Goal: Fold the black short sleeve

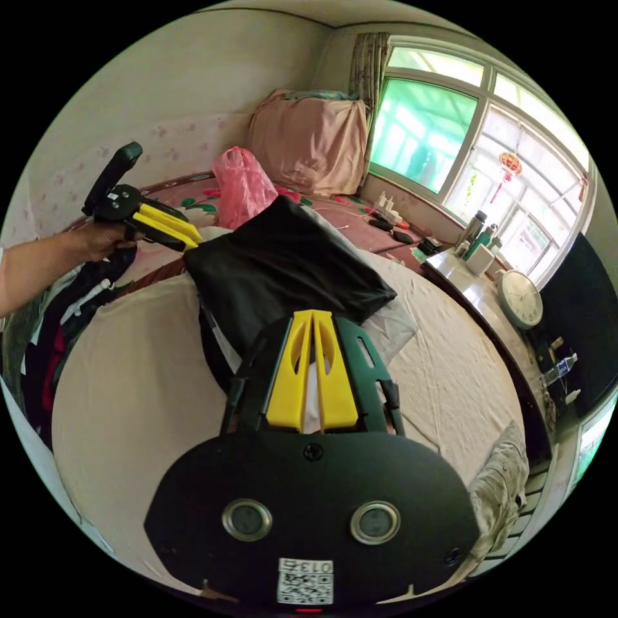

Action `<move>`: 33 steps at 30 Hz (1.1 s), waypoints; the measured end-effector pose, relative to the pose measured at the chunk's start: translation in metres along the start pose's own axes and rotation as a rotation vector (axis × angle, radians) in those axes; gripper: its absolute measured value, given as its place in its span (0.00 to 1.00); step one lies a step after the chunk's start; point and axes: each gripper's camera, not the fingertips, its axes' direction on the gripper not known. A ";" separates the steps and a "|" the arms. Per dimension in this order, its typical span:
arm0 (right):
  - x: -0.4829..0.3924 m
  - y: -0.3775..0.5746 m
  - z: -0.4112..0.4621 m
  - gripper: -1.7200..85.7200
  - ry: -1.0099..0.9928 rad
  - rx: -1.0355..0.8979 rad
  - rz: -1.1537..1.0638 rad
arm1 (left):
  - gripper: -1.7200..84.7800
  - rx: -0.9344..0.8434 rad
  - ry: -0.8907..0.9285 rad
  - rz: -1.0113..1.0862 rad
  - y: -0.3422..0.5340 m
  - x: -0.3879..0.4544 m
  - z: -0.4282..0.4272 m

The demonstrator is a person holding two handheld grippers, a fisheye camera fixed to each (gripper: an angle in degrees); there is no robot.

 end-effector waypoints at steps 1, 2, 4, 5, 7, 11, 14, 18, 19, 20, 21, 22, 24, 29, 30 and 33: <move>-0.001 0.001 0.005 0.02 -0.002 -0.015 -0.002 | 0.05 -0.009 -0.002 -0.006 0.001 -0.004 0.002; -0.003 0.002 0.013 0.02 0.003 -0.040 -0.004 | 0.04 -0.016 0.000 -0.007 0.001 -0.008 0.002; -0.003 0.006 0.022 0.02 0.004 -0.038 0.019 | 0.03 -0.032 -0.002 0.016 0.002 -0.014 -0.001; -0.001 0.008 0.028 0.02 -0.009 -0.039 0.035 | 0.03 -0.045 -0.016 0.027 0.004 -0.018 -0.003; 0.001 0.010 0.034 0.02 -0.027 -0.036 0.060 | 0.02 -0.023 0.000 -0.012 0.012 -0.033 -0.011; 0.000 0.013 0.044 0.02 -0.063 -0.005 0.094 | 0.02 0.163 0.339 -0.332 0.056 -0.104 -0.017; -0.001 0.015 0.049 0.02 -0.102 0.013 0.128 | 0.02 0.211 0.419 -0.428 0.080 -0.123 -0.014; 0.000 0.020 0.043 0.02 -0.127 0.077 0.186 | 0.02 0.370 0.489 -0.616 0.123 -0.147 -0.021; -0.001 0.019 0.040 0.02 -0.114 0.091 0.184 | 0.02 0.380 0.413 -0.569 0.124 -0.143 -0.029; -0.006 0.017 0.037 0.02 -0.073 0.120 0.169 | 0.02 0.363 0.332 -0.463 0.116 -0.131 -0.036; -0.014 0.012 0.035 0.02 -0.036 0.144 0.136 | 0.02 0.351 0.306 -0.408 0.109 -0.125 -0.038; -0.018 0.009 0.036 0.02 -0.024 0.151 0.117 | 0.02 0.330 0.288 -0.305 0.095 -0.110 -0.039; -0.035 -0.006 0.050 0.02 0.012 0.130 0.067 | 0.02 0.302 0.275 -0.180 0.074 -0.089 -0.035; -0.050 -0.022 0.111 0.02 0.072 -0.089 0.051 | 0.02 -0.021 0.052 -0.067 0.045 -0.063 0.023; -0.051 -0.023 0.115 0.02 0.047 -0.086 0.073 | 0.02 -0.026 0.074 -0.080 0.048 -0.066 0.028; -0.056 -0.025 0.117 0.02 0.011 -0.080 0.088 | 0.02 0.026 0.178 -0.198 0.070 -0.086 0.032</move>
